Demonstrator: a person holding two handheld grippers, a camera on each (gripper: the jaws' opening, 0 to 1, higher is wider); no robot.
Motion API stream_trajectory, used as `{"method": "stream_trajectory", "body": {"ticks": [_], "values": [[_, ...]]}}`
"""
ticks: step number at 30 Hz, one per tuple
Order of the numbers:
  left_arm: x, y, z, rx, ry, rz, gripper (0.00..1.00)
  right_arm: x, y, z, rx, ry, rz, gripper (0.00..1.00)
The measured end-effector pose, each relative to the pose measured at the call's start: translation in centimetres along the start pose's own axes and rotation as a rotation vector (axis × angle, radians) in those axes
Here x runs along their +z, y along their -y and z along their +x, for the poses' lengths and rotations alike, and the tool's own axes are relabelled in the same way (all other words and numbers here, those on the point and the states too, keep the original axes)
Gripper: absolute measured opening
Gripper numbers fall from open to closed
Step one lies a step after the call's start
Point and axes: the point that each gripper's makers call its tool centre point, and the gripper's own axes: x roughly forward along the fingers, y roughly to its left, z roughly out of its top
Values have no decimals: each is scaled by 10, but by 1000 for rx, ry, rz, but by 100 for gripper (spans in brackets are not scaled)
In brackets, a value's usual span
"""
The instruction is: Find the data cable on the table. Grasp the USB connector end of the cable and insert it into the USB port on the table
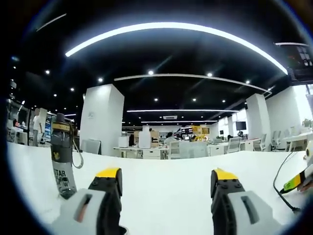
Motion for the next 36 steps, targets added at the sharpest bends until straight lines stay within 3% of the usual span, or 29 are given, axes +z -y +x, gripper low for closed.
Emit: {"method": "stream_trajectory", "body": {"ticks": [18, 36], "values": [[-2, 0, 1, -6, -9, -8, 74, -19, -8, 17, 59, -103, 56, 21], [-11, 8, 4, -38, -43, -10, 73, 5, -23, 22, 154, 13, 133, 8]]}}
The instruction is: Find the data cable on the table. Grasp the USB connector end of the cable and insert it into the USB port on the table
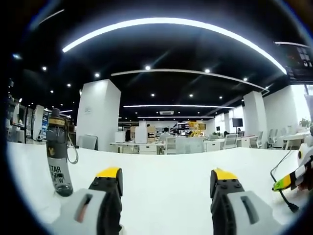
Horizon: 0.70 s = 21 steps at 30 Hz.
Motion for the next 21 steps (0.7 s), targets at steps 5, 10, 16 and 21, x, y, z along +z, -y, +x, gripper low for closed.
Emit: {"method": "stream_trajectory", "body": {"ticks": [5, 10, 16, 21], "values": [[-2, 2, 1, -12, -3, -4, 72, 6, -9, 4, 52, 30, 33, 6], [-3, 6, 2, -39, -3, -20, 65, 10, -20, 6, 110, 53, 89, 5], [-8, 13, 4, -74, -20, -30, 65, 22, -28, 3, 146, 103, 132, 5], [-6, 22, 7, -111, -7, -34, 65, 32, -35, 3, 156, 130, 112, 5]]}}
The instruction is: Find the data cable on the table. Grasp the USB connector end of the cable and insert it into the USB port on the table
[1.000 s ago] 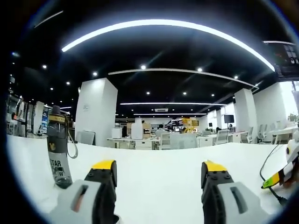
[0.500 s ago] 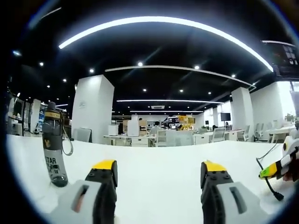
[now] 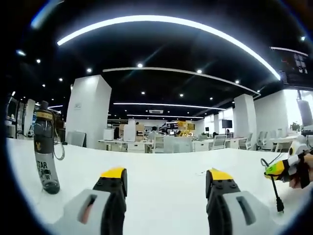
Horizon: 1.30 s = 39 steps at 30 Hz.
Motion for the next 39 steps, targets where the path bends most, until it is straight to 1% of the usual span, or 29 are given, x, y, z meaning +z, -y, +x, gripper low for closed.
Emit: {"method": "stream_trajectory", "body": {"ticks": [4, 7, 11, 14, 16, 20, 25, 29, 31, 33, 35, 37, 39], "values": [[0, 5, 2, -22, 2, 1, 65, 7, -7, 3, 17, 11, -24, 5], [0, 8, 4, -41, 0, -9, 63, 16, -14, 6, 36, 29, -45, 5], [-1, 16, 9, -80, -11, 4, 61, 30, -21, 12, 42, 61, -124, 5], [0, 20, 13, -92, -22, 20, 61, 38, -26, 16, 51, 75, -142, 5], [4, 24, 15, -104, -21, 29, 61, 48, -30, 20, 55, 96, -179, 5], [12, 31, 20, -128, -9, 42, 61, 59, -39, 27, 58, 131, -243, 5], [18, 45, 31, -174, -3, 100, 61, 70, -51, 35, 65, 146, -304, 5], [21, 57, 40, -223, 3, 121, 60, 82, -62, 42, 75, 162, -347, 5], [20, 63, 42, -241, 6, 109, 60, 88, -67, 45, 73, 172, -392, 5], [20, 72, 41, -278, 20, 49, 58, 90, -71, 48, 64, 179, -420, 5], [16, 76, 37, -297, 25, 23, 57, 90, -73, 49, 60, 191, -432, 5], [9, 81, 33, -314, 16, 33, 56, 89, -77, 48, 66, 218, -437, 5], [2, 87, 30, -335, 14, 81, 54, 84, -80, 49, 63, 211, -455, 5]]}}
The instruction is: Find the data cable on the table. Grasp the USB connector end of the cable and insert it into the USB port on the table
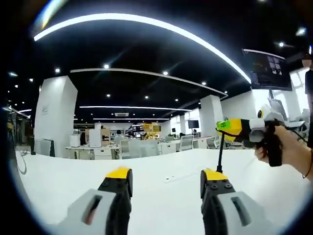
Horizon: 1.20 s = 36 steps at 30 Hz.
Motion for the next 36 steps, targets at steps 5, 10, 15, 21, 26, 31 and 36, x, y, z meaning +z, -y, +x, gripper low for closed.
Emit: {"method": "stream_trajectory", "body": {"ticks": [5, 10, 15, 21, 26, 31, 36], "values": [[0, 16, 0, -33, 17, 69, 51, -6, -12, 0, 5, 13, -43, 5], [0, 42, 1, -108, 30, 94, 50, -5, -28, 2, 31, 40, -59, 5], [-11, 56, 2, -136, -1, 183, 49, -6, -39, 2, 52, 61, -59, 5], [-9, 65, 1, -126, 22, 318, 36, -12, -51, 3, 109, 67, 16, 5], [-10, 70, -2, -126, 33, 387, 26, -18, -47, 3, 104, 57, 36, 5], [-11, 66, -2, -98, 28, 439, 20, -17, -46, 2, 112, 67, 75, 6], [-10, 64, -3, -84, 27, 454, 14, -18, -46, 2, 113, 71, 89, 6]]}}
